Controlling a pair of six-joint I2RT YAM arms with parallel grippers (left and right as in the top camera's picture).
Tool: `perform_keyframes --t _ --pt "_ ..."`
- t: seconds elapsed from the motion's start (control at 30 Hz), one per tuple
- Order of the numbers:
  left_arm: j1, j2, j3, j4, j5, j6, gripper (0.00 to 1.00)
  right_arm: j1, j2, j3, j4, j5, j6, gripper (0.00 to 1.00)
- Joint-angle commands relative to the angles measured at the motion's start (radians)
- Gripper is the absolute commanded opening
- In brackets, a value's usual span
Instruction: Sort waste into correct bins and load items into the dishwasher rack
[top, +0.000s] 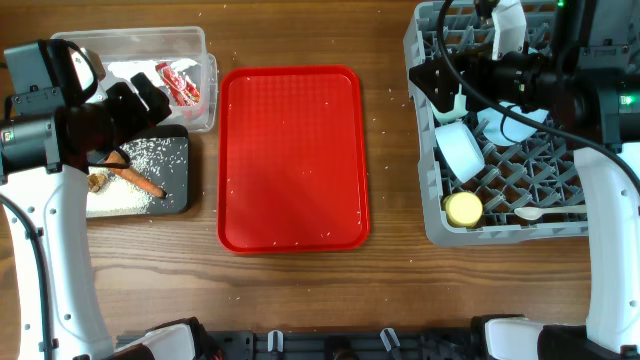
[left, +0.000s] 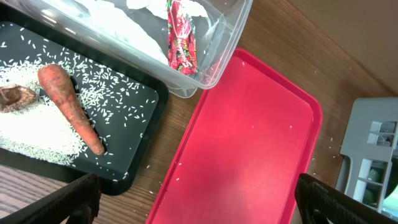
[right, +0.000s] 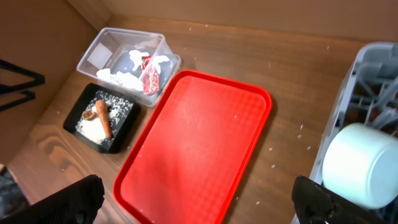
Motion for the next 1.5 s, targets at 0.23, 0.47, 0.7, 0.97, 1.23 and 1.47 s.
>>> perform_keyframes --t 0.23,0.47,0.7,0.97,1.23,1.47 --pt "0.005 0.002 0.010 0.002 -0.002 -0.003 1.00 0.101 0.014 -0.008 -0.084 0.060 0.032 1.00" --pt "0.005 0.002 0.010 0.002 -0.002 -0.002 1.00 0.125 0.014 -0.008 -0.103 0.060 0.058 1.00" --pt "0.005 0.002 0.010 -0.005 -0.002 -0.002 1.00 0.134 0.014 -0.009 -0.116 0.060 0.065 1.00" --pt "0.005 0.002 0.010 -0.005 -0.002 -0.010 1.00 0.133 -0.009 -0.008 -0.162 0.139 0.070 1.00" --pt "0.005 0.002 0.010 -0.005 -0.002 -0.010 1.00 0.132 -0.009 -0.008 -0.182 0.171 0.546 1.00" --pt "0.005 0.002 0.010 -0.005 -0.002 -0.010 1.00 0.132 -0.009 -0.008 -0.252 0.430 0.312 1.00"
